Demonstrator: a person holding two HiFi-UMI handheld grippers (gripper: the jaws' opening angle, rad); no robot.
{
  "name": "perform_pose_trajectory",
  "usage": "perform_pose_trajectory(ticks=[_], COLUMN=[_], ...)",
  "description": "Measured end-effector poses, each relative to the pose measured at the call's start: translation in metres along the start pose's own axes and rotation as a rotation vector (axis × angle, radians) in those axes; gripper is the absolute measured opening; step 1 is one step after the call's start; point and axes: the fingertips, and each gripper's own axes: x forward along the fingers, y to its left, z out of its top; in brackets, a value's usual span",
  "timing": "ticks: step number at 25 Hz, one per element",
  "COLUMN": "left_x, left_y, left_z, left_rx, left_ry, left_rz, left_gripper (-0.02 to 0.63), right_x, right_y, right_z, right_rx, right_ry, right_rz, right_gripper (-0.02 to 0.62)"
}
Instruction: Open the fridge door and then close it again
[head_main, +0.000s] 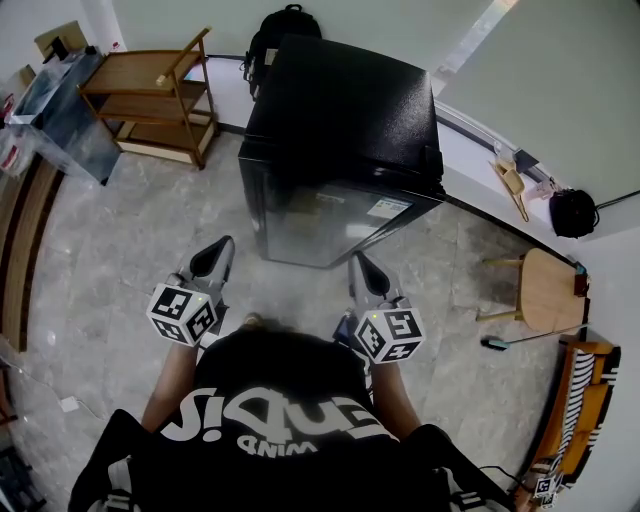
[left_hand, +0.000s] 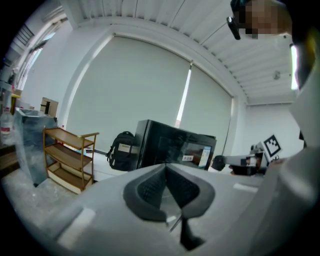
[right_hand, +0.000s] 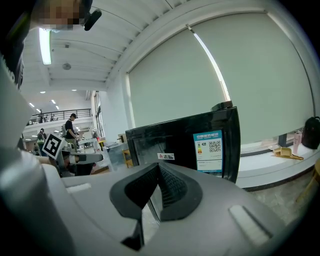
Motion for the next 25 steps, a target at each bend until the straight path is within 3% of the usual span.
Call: perform_pose_trajectory(ticks=[25], left_x=[-0.011], left_y=[-0.002], left_z=[-0.002], left_rx=[-0.020], left_ry=[0.013], left_rz=[0.011], left_gripper=[0.000], right_x=[-0.006], right_y=[0.002], right_z=[0.005], right_rx=[-0.007], right_ry=[-0.009], right_rz=[0.018], right_gripper=[-0.003])
